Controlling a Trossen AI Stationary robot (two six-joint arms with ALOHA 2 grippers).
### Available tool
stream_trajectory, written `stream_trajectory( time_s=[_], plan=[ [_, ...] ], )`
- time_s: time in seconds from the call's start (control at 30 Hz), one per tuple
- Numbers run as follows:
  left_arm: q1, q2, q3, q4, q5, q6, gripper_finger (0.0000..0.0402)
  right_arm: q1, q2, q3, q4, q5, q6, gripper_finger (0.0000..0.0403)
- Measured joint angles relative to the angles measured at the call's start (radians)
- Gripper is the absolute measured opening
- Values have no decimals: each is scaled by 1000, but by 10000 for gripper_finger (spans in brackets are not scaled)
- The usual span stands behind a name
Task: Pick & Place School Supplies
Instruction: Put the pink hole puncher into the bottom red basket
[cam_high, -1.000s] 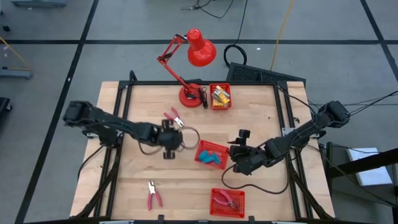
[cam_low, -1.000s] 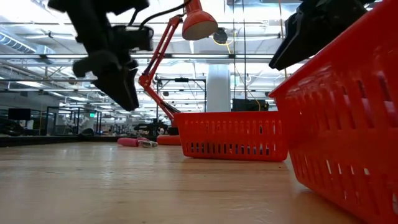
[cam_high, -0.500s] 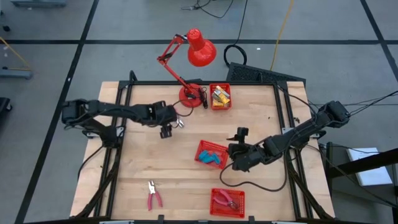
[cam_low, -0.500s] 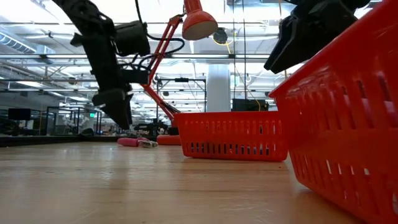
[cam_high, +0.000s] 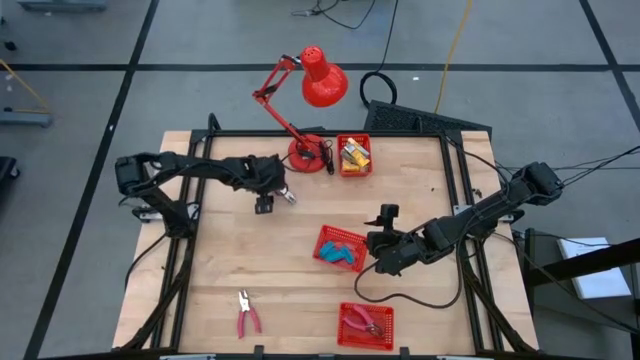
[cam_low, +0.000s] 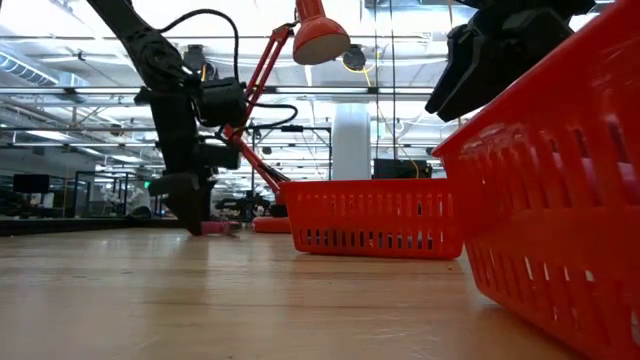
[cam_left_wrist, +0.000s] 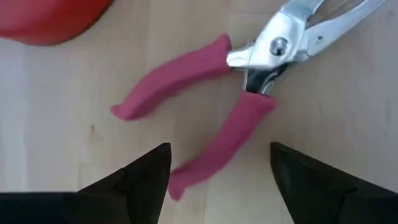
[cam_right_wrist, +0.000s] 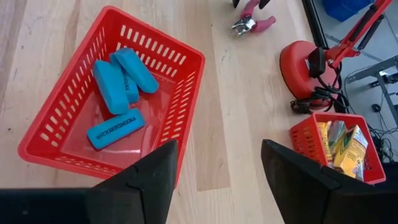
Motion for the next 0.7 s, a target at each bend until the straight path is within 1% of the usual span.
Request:
stream_trajectory(
  time_s=[0.13,0.23,0.3,0.33,0.43,0.47,0.57,0.7],
  plan=[
    [22,39,2,6,28,-1,271,0,0,0,1,0,-14,224],
    [24,45,2,5,29,-11,234,-1,0,0,1,0,-15,224],
    [21,46,1,3,38,-32,191,-1,0,0,1,0,-15,224],
    [19,47,1,0,46,-35,164,-1,0,0,0,0,-15,224],
    [8,48,0,-7,74,-35,66,-1,0,0,0,0,-14,222],
    [3,48,0,-8,74,-37,41,-1,0,0,0,0,-14,220],
    [-13,48,0,-8,76,-92,39,-1,0,0,1,0,-14,216],
    [-68,48,-1,-4,52,-171,39,-1,0,0,1,0,-6,215]
  ],
)
